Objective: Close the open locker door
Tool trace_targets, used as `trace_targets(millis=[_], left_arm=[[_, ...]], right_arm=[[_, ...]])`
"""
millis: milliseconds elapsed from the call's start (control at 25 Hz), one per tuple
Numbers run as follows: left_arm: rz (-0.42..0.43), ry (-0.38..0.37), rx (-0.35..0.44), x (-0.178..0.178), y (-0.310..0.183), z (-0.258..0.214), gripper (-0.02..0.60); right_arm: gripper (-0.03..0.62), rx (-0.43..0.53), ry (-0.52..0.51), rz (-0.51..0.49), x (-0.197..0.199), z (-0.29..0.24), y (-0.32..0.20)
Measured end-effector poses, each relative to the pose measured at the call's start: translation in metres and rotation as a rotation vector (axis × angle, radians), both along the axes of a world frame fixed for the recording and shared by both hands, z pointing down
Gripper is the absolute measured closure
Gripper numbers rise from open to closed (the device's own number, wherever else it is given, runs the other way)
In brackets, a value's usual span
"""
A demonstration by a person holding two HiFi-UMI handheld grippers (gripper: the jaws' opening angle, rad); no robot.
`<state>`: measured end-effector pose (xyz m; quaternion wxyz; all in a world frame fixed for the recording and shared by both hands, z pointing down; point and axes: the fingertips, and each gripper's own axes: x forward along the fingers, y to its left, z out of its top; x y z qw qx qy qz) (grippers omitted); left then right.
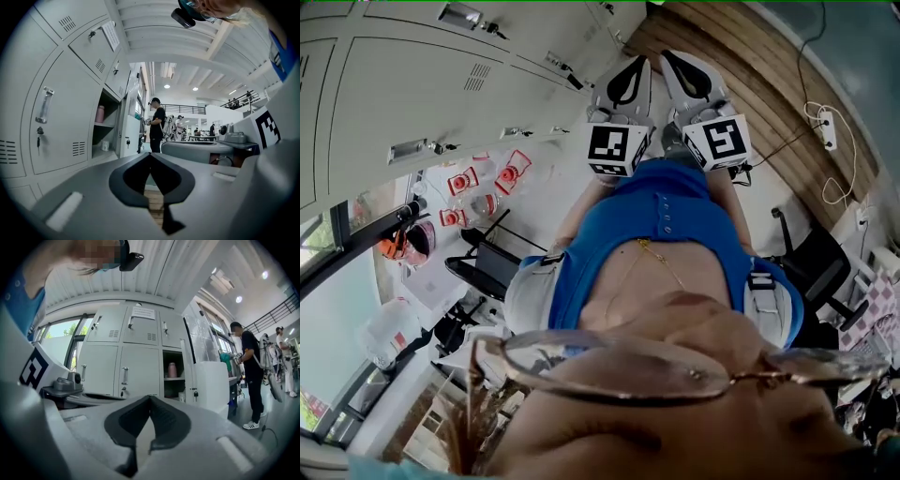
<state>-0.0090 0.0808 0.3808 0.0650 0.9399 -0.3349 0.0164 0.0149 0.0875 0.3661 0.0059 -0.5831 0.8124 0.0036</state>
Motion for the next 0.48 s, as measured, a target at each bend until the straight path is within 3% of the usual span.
trace_targets(millis=[480], left_arm=[[-0.110, -0.008, -0.010, 0.037, -0.057, -0.007, 0.581]], right_arm=[[0.594, -0.003, -0.012, -0.101, 0.040, -0.010, -0.059]])
